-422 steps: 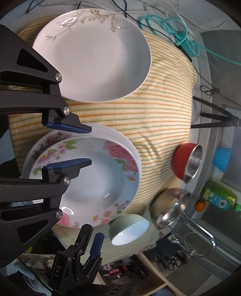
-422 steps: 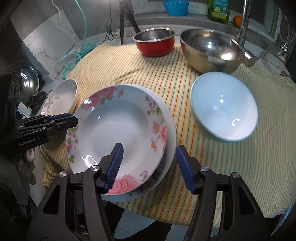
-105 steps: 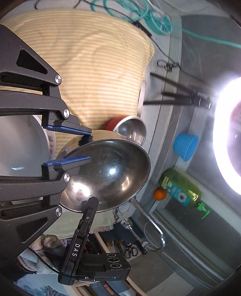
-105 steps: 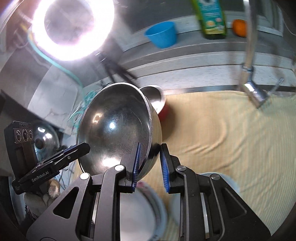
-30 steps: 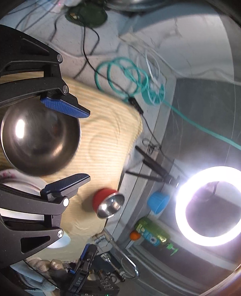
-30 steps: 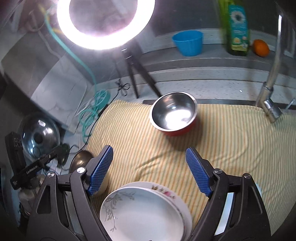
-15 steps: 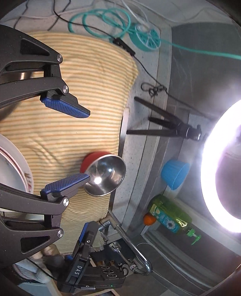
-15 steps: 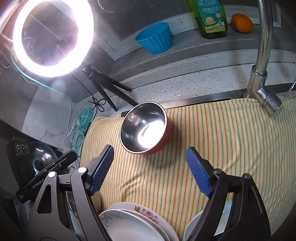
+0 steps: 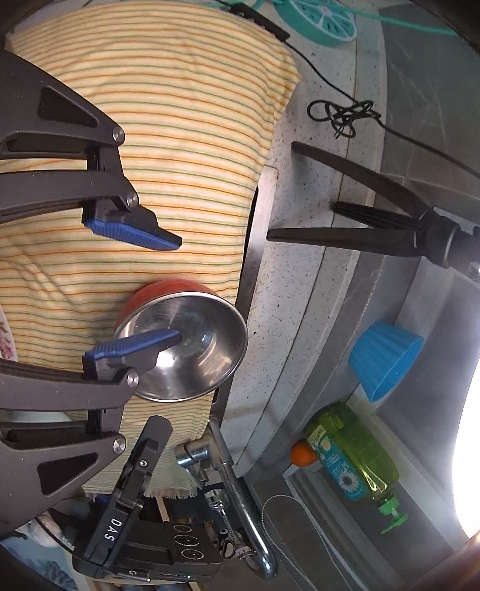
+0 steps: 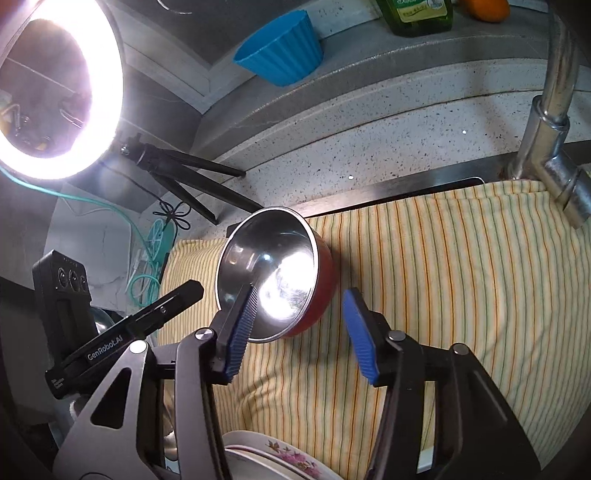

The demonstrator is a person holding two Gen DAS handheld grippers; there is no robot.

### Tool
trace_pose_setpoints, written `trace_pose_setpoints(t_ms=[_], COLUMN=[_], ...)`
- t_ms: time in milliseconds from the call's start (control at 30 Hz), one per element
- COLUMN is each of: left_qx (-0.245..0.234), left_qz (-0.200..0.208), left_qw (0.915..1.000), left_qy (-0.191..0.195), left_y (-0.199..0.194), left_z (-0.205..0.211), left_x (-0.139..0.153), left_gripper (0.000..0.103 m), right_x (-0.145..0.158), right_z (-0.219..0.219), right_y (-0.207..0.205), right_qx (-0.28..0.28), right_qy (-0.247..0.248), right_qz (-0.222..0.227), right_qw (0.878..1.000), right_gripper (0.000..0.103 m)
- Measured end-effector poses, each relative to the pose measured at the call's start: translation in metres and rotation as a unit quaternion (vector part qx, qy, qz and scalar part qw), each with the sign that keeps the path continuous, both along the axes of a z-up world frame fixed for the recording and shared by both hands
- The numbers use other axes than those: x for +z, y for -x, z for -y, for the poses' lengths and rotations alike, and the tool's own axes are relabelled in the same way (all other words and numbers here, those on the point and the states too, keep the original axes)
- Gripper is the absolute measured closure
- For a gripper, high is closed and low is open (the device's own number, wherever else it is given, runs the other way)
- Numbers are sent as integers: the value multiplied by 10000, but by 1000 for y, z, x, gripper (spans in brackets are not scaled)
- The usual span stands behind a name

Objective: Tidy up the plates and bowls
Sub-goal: 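Reach the right gripper to the red steel bowl rim and close, then lift the red bowl and carry it over the large steel bowl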

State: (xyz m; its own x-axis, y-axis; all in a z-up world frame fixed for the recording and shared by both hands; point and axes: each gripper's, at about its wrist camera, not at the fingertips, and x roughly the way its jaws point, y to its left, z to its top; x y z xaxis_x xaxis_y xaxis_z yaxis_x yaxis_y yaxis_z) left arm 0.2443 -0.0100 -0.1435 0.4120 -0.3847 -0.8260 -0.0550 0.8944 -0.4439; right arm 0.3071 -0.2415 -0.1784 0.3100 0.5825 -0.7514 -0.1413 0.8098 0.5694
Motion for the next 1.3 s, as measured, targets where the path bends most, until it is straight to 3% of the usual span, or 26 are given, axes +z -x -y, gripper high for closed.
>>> trace_pose_setpoints(t_ms=[133,300,367,433,600,1033,1300], left_qx=[-27,18,18,-3,-121,-269,-212], left_qz=[-77,-167,-201,-227,-230,-110,110], left_qw=[10000,9998,9998,9997,9996,9996,9997], left_qy=[-3,47,34,62,120,-28,23], left_y=[-7,-13,-14,-15,-17,-12,9], left_z=[2,3,4,4,10,17,11], left_x=[-8,-15,-18,-19,-21,-12,8], left_gripper=[66,71,79,79,90,90,90], right_x=[-11,-21,-25,-28,-27,-25,-5], right_z=[-3,-7,-8,-10,-12,-13,-15], right_y=[-8,-14,-16,-17,-17,-14,7], right_qx=[-23,-18,-6,31,69,106,224], right_qy=[56,91,101,108,182,293,229], right_qz=[-109,-202,-242,-266,-200,-226,-106], right_qw=[9999,9998,9997,9996,9996,9993,9994], right_gripper=[64,69,75,84,86,87,87])
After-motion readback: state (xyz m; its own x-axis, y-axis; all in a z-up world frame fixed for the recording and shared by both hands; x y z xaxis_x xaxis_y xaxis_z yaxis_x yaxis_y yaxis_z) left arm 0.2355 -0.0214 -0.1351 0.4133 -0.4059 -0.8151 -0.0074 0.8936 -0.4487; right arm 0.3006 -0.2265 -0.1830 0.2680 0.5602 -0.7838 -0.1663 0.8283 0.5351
